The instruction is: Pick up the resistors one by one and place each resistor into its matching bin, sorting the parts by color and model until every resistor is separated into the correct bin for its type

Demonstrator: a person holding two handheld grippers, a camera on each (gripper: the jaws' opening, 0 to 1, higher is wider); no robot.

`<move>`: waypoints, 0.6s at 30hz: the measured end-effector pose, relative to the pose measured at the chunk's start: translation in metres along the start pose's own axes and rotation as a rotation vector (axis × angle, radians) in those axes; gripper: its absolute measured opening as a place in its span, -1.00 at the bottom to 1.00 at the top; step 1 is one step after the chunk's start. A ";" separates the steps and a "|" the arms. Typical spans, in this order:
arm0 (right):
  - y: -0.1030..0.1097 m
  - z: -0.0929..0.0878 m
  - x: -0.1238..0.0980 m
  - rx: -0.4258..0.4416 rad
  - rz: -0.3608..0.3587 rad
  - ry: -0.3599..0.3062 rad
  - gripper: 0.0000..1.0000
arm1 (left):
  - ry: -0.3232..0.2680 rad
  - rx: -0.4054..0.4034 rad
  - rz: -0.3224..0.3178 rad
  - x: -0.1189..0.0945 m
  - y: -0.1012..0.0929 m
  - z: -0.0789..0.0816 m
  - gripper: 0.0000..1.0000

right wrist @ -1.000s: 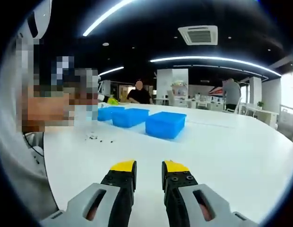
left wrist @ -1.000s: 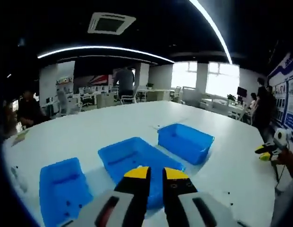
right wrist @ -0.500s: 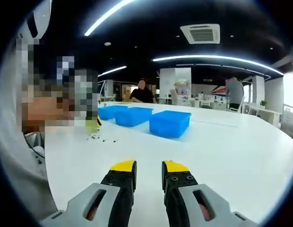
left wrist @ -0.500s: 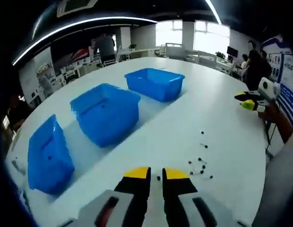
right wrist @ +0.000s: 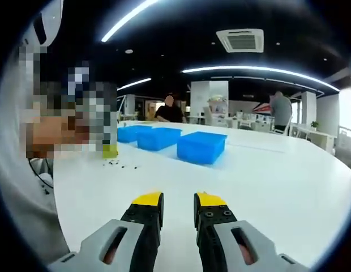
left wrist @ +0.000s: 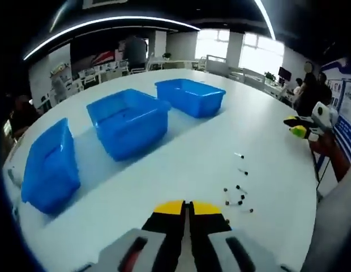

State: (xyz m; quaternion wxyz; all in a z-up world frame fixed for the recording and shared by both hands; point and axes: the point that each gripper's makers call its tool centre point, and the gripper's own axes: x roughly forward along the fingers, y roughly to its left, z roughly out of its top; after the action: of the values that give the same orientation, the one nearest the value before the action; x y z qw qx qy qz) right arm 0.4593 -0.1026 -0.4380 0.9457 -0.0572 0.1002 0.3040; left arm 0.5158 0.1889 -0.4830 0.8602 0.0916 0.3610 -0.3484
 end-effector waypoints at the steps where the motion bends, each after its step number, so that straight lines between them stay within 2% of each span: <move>1: 0.001 -0.001 0.000 -0.001 0.002 0.002 -0.53 | -0.007 -0.002 0.000 0.000 0.000 0.000 -0.88; 7: 0.003 0.003 0.002 -0.003 0.008 -0.007 -0.53 | -0.041 -0.004 0.007 -0.007 0.004 0.006 -0.92; 10: 0.002 0.004 0.001 -0.002 0.005 -0.014 -0.53 | -0.102 0.018 -0.026 -0.014 0.003 0.023 -0.92; 14: 0.002 0.002 0.000 -0.001 0.001 -0.008 -0.53 | -0.147 0.021 -0.024 -0.023 0.010 0.046 -0.92; 16: 0.003 0.004 -0.001 -0.005 0.002 -0.010 -0.53 | -0.133 0.030 -0.008 -0.024 0.013 0.048 -0.92; 18: 0.003 0.004 -0.003 -0.005 -0.001 -0.013 -0.53 | -0.033 0.024 -0.041 -0.022 0.006 0.030 -0.89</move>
State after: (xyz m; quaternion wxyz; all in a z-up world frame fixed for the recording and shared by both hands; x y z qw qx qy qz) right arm 0.4555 -0.1013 -0.4339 0.9463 -0.0575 0.0932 0.3041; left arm 0.5253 0.1927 -0.4470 0.8575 0.0885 0.3445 -0.3717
